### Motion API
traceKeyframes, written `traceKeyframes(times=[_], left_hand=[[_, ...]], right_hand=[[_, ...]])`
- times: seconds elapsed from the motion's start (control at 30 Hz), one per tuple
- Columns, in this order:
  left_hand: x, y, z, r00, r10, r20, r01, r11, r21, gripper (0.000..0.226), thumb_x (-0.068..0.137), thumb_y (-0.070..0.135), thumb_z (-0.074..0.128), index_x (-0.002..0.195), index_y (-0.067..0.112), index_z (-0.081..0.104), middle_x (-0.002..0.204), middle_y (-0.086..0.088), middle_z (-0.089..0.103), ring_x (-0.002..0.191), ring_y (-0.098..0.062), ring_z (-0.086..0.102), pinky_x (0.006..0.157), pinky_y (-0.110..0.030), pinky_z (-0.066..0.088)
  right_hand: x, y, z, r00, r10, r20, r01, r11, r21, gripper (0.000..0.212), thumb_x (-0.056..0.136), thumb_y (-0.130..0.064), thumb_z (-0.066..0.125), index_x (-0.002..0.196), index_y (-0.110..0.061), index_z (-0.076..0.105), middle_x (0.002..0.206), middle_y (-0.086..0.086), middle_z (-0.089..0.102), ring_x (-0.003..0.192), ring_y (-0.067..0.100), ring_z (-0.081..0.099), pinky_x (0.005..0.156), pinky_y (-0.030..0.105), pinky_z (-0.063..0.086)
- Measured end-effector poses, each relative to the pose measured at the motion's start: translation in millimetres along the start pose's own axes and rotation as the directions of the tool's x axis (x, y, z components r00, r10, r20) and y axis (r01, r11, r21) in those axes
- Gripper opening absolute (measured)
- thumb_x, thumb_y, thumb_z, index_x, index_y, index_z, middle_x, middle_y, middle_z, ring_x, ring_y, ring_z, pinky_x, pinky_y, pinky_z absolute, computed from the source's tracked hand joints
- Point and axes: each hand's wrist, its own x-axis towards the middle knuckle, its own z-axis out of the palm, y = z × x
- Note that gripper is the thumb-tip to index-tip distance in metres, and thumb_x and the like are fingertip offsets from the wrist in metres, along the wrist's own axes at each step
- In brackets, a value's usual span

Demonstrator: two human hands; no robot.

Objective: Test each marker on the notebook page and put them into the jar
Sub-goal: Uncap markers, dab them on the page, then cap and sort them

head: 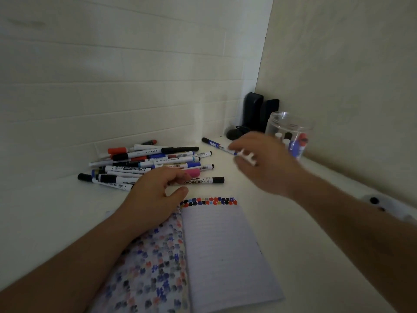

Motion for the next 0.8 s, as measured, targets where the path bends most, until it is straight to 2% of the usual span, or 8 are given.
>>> traceKeyframes(times=[0.07,0.13,0.27,0.43,0.53,0.6,0.7,0.8], left_hand=[[0,0,0,1.000,-0.007,0.008,0.007,1.000,-0.003,0.027,0.093,0.028,0.069,0.119,0.034,0.068,0.109,0.025,0.063,0.104,0.010,0.054,0.083,-0.008,0.038],[0,0,-1,1.000,-0.013,0.006,0.013,1.000,-0.005,0.027,0.093,0.028,0.069,0.119,0.035,0.068,0.109,0.025,0.063,0.104,0.009,0.054,0.084,-0.010,0.040],[-1,1,-1,1.000,-0.012,0.004,0.012,1.000,-0.006,0.027,0.093,0.027,0.069,0.117,0.037,0.067,0.109,0.026,0.062,0.104,0.009,0.054,0.084,-0.012,0.040],[0,1,0,0.999,-0.018,-0.031,0.018,1.000,-0.009,0.019,0.093,0.026,0.068,0.109,0.037,0.069,0.103,0.023,0.062,0.100,0.006,0.055,0.082,-0.014,0.041],[1,4,-1,0.994,-0.056,-0.092,0.055,0.998,-0.014,0.005,0.094,0.032,0.066,0.093,0.034,0.071,0.091,0.018,0.064,0.092,0.002,0.056,0.074,-0.020,0.041],[1,8,-2,0.994,-0.039,-0.105,0.037,0.999,-0.024,0.009,0.095,0.037,0.064,0.091,0.035,0.071,0.087,0.019,0.065,0.091,0.000,0.057,0.072,-0.022,0.041],[1,18,-1,0.997,0.073,-0.034,-0.075,0.997,-0.036,0.022,0.101,0.045,0.055,0.118,0.042,0.068,0.097,0.023,0.065,0.095,-0.003,0.059,0.073,-0.018,0.042],[-2,21,3,0.988,0.146,0.048,-0.135,0.973,-0.187,0.036,0.103,0.042,0.044,0.135,0.035,0.059,0.114,0.020,0.066,0.106,-0.007,0.063,0.083,-0.017,0.049]], right_hand=[[2,-8,32,0.950,0.191,0.248,-0.195,0.981,-0.008,0.037,0.104,-0.037,0.056,0.141,-0.031,0.057,0.137,-0.007,0.058,0.117,0.008,0.053,0.104,0.035,0.048],[6,-6,62,0.879,0.307,0.364,-0.306,0.950,-0.062,0.049,0.104,-0.050,0.051,0.151,-0.037,0.045,0.147,-0.003,0.048,0.131,0.018,0.044,0.109,0.039,0.043],[8,-1,89,0.852,0.385,0.356,-0.365,0.923,-0.122,0.042,0.099,-0.061,0.054,0.136,-0.041,0.058,0.121,-0.003,0.042,0.119,0.021,0.036,0.095,0.038,0.042],[12,0,60,0.847,0.410,0.339,-0.419,0.907,-0.050,0.018,0.098,-0.049,0.064,0.110,-0.037,0.067,0.110,-0.005,0.048,0.113,0.018,0.041,0.092,0.035,0.042],[0,-7,41,0.866,0.421,0.268,-0.482,0.847,0.226,0.008,0.101,-0.043,0.063,0.095,-0.038,0.065,0.100,-0.004,0.059,0.096,0.017,0.056,0.079,0.030,0.049],[-10,-20,36,0.866,0.380,0.324,-0.499,0.700,0.511,0.009,0.102,-0.036,0.062,0.100,-0.033,0.070,0.095,-0.006,0.066,0.087,0.011,0.062,0.073,0.022,0.055],[-19,-42,41,0.884,0.212,0.417,-0.460,0.553,0.694,0.009,0.101,-0.025,0.066,0.107,-0.028,0.072,0.081,-0.012,0.070,0.073,0.000,0.062,0.065,0.017,0.050],[-19,-51,51,0.892,0.166,0.421,-0.451,0.397,0.799,0.020,0.097,-0.020,0.072,0.115,-0.012,0.069,0.087,0.000,0.072,0.075,0.014,0.065,0.067,0.029,0.052]])
